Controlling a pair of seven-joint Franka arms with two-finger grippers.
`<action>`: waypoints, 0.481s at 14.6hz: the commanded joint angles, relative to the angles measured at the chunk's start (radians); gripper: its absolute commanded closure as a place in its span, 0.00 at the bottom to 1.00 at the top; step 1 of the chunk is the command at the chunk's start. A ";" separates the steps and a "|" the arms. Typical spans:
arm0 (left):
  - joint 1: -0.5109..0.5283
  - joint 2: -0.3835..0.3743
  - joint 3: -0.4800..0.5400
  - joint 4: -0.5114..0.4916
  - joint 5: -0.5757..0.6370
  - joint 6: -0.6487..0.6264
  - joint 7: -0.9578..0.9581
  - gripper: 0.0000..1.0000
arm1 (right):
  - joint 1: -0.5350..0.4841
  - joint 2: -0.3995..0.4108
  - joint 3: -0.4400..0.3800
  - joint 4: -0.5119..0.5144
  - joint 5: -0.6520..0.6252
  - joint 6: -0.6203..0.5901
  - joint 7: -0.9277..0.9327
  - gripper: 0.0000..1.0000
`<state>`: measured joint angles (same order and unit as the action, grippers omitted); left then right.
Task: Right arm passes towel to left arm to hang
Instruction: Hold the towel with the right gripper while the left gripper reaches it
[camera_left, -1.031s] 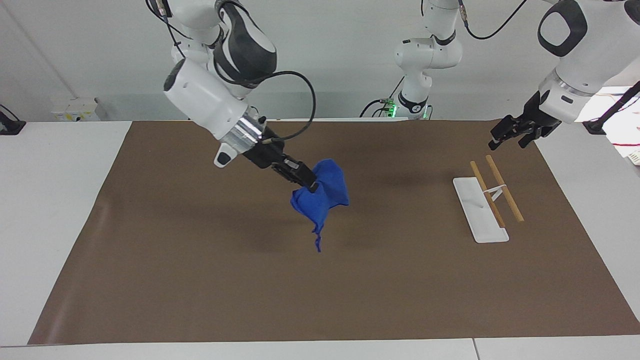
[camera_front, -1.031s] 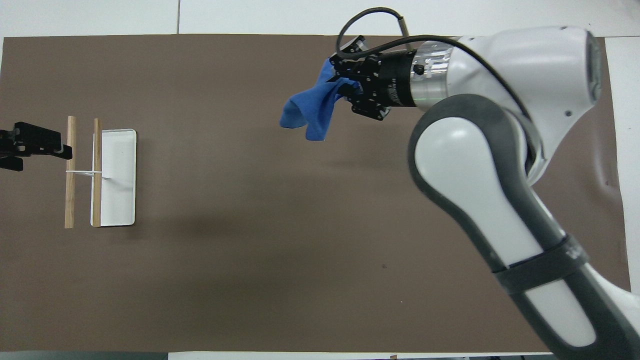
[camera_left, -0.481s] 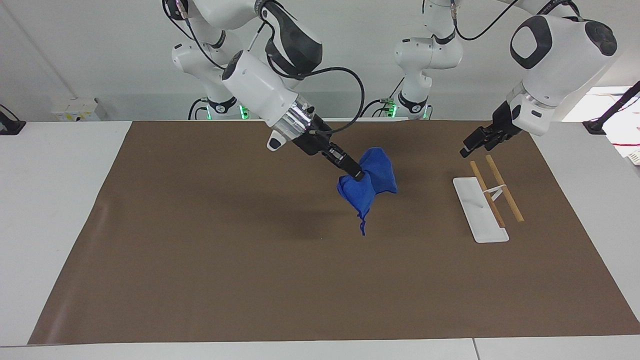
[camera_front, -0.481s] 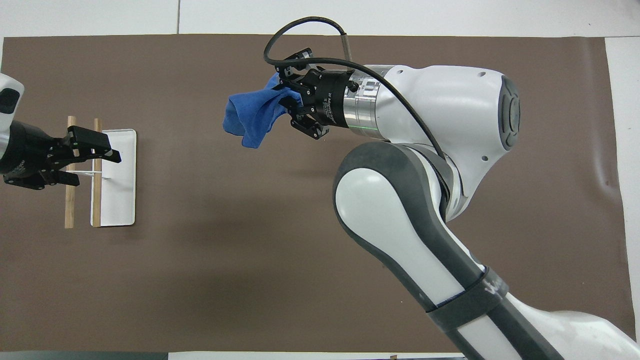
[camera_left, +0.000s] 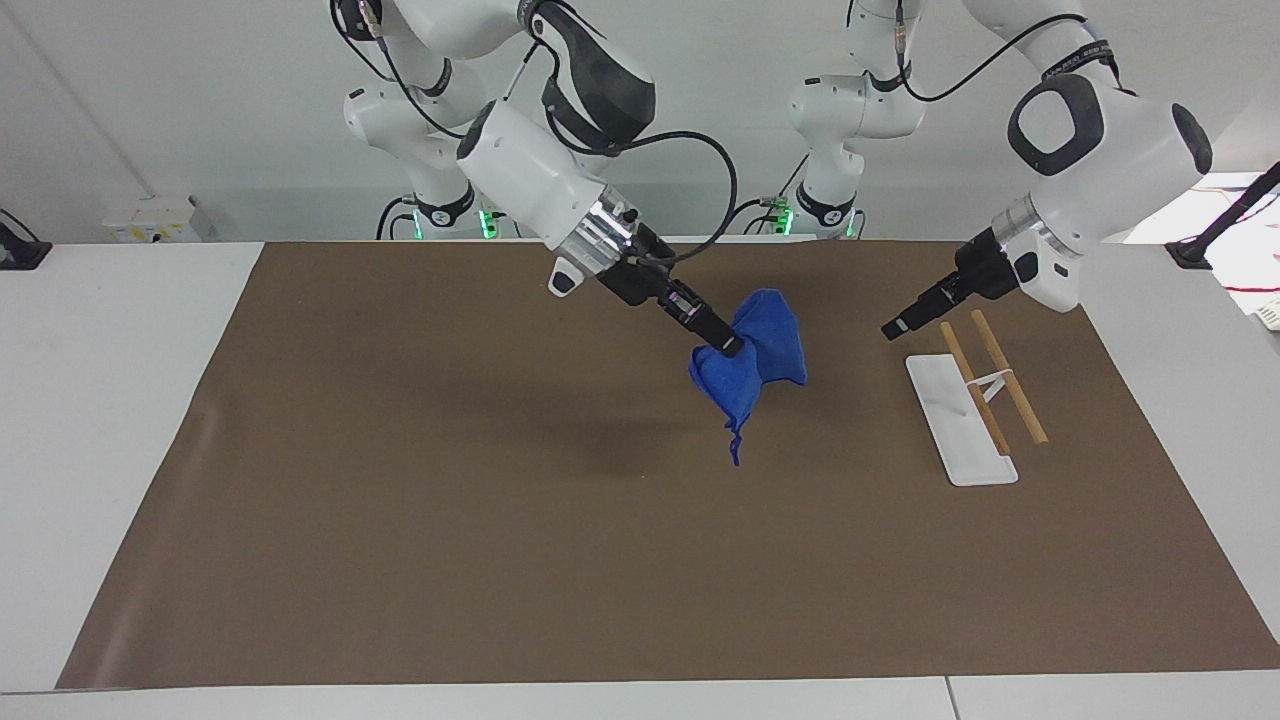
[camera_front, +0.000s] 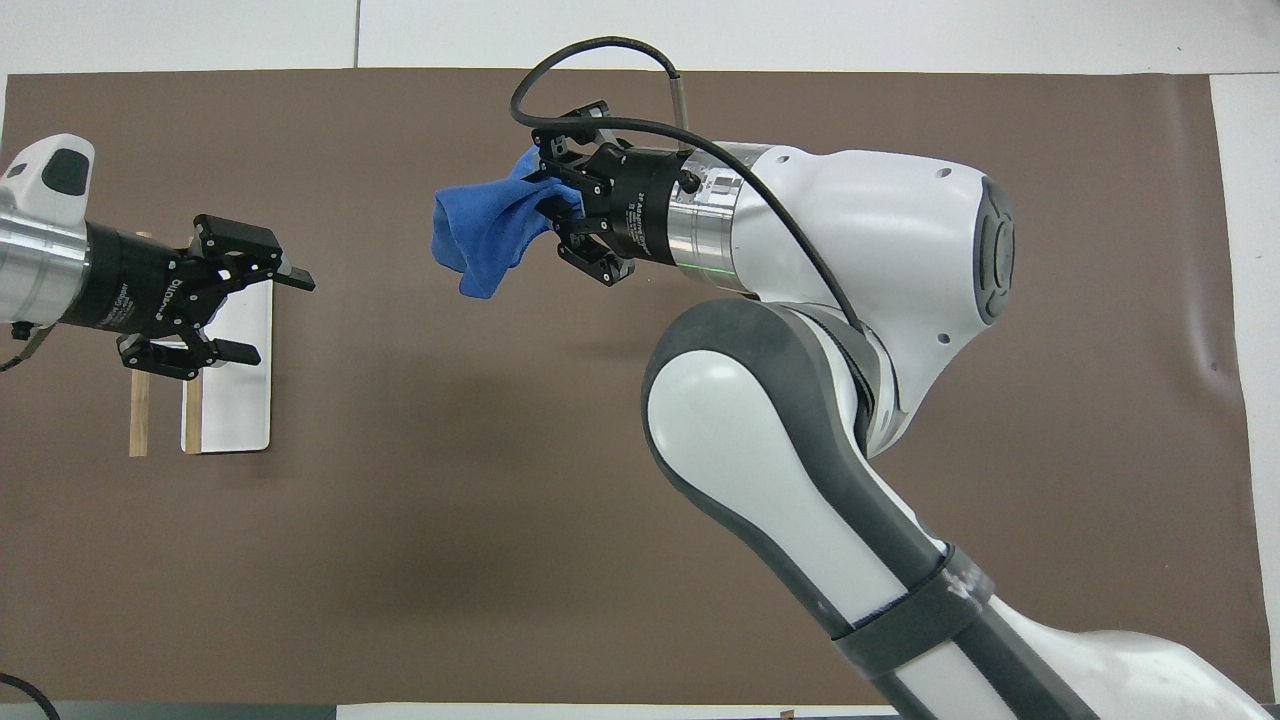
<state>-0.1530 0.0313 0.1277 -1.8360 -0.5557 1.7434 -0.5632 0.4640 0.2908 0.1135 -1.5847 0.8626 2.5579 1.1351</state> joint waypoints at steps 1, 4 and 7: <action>-0.011 0.039 0.004 -0.002 -0.105 0.040 -0.128 0.00 | 0.028 -0.001 0.002 -0.011 0.042 0.073 0.028 1.00; -0.026 0.076 0.001 -0.005 -0.202 0.080 -0.275 0.00 | 0.044 -0.001 0.002 -0.011 0.052 0.078 0.037 1.00; -0.057 0.120 0.003 0.024 -0.361 0.169 -0.386 0.00 | 0.051 -0.002 0.002 -0.017 0.056 0.079 0.041 1.00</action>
<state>-0.1893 0.1213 0.1256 -1.8359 -0.8335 1.8610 -0.8679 0.5119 0.2936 0.1137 -1.5870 0.8897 2.6145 1.1712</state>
